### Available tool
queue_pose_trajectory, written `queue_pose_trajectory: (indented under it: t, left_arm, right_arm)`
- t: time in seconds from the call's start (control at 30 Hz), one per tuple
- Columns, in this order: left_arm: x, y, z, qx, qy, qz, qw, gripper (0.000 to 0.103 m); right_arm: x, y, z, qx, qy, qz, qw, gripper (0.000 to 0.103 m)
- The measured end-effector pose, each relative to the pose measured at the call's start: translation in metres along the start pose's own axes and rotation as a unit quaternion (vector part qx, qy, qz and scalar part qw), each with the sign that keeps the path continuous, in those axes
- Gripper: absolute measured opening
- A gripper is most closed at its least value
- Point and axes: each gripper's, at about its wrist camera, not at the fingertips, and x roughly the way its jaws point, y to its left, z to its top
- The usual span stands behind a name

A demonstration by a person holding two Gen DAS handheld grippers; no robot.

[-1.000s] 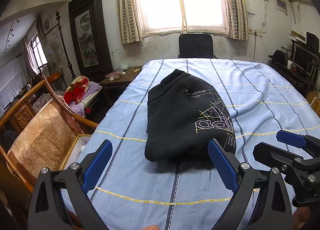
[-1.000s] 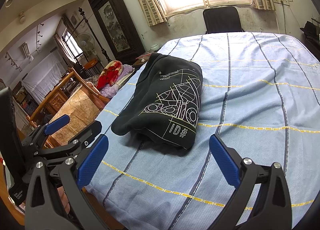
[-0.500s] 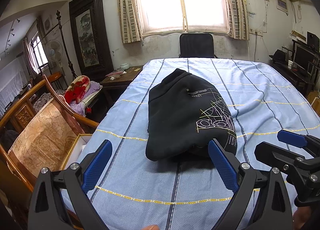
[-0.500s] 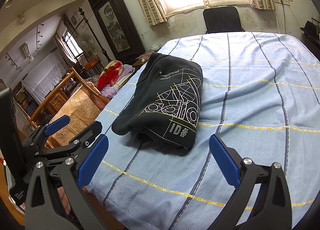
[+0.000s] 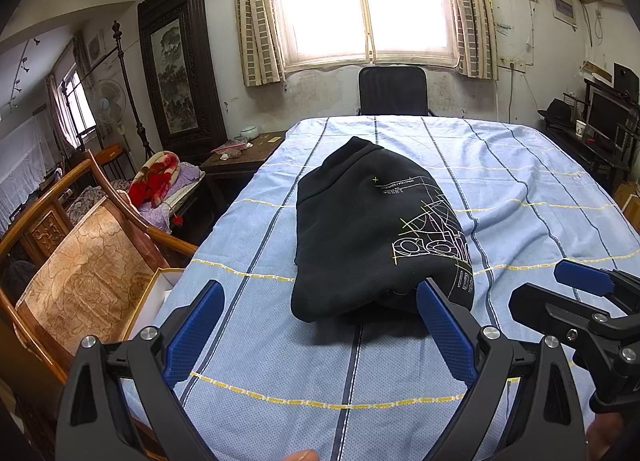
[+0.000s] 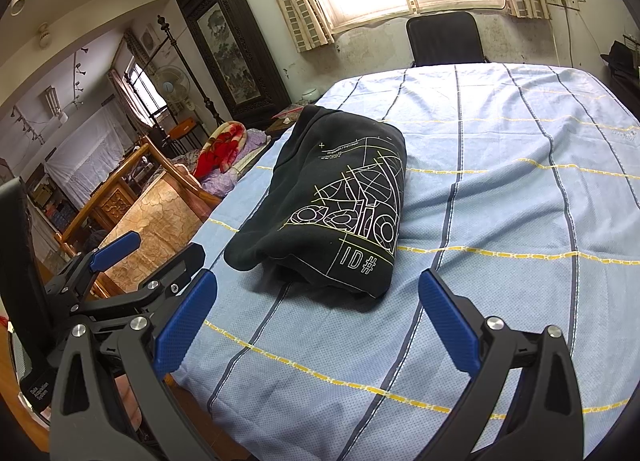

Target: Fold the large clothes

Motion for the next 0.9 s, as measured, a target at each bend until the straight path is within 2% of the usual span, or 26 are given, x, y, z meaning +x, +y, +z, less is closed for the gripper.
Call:
queue_pose_trajectory:
  t: [0.43,0.5,0.73,0.9]
  left_arm:
    - [-0.0016,-0.0003,-0.0006,0.003,-0.005,-0.003,1.0000,0.097]
    - [-0.0013,-0.0001,-0.0017,0.004,-0.011,0.010,0.9999,0.097]
    - [0.0031,-0.0024,-0.0023,0.007,0.005,0.003,1.0000,0.097]
    - [0.0008,-0.0061,-0.0003,0.015,-0.001,0.004,0.9999,0.097]
  right_arm:
    - [0.0002,-0.0004,0.0001,0.001,0.001,0.000,1.000,0.098]
    - [0.0000,0.0001,-0.0003,-0.001,0.001,0.002,1.000,0.098]
    - [-0.0001,0.0052,-0.0027,-0.002,0.001,0.004,1.000,0.098]
    - [-0.0002,0.0044,-0.0030,0.001,0.001,0.004,1.000,0.098]
